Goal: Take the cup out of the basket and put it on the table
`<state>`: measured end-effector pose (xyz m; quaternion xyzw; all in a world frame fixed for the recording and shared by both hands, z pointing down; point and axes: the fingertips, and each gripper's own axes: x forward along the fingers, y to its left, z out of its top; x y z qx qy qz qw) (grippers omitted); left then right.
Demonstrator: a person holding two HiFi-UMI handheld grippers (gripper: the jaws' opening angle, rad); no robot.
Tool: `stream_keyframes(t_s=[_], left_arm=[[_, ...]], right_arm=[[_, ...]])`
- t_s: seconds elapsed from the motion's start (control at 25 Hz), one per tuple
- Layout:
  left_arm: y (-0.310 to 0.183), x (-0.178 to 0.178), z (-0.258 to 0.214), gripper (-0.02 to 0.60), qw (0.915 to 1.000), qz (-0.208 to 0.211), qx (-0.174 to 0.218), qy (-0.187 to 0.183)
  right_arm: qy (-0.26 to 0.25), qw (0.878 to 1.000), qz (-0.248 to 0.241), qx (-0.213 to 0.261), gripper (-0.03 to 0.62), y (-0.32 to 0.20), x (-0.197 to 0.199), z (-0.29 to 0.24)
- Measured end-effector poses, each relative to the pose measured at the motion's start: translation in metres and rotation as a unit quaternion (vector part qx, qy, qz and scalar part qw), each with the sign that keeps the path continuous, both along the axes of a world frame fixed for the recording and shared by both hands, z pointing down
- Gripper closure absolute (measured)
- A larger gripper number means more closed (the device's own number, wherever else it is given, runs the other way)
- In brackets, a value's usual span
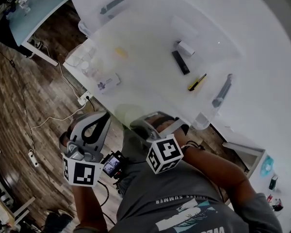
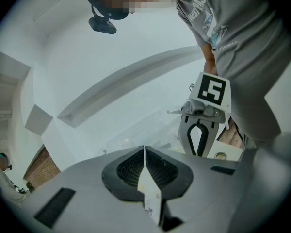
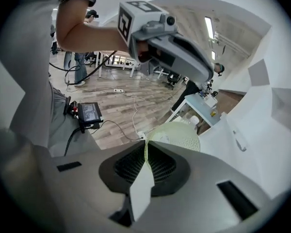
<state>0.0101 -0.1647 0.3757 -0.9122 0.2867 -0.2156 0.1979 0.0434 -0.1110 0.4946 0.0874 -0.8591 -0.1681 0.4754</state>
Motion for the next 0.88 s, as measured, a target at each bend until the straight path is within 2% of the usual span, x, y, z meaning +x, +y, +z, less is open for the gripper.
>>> stream_keyframes(t_s=[0.36, 0.88], left_arm=[[0.002, -0.014, 0.004, 0.572, 1.0000, -0.002, -0.004, -0.004], [0.003, -0.024, 0.012, 0.572, 0.9999, -0.003, -0.014, 0.002]], right_arm=[[0.055, 0.996, 0.051, -0.046, 0.566, -0.005, 0.019, 0.068], [0.128, 0.981, 0.115, -0.094, 0.565, -0.018, 0.046, 0.121]])
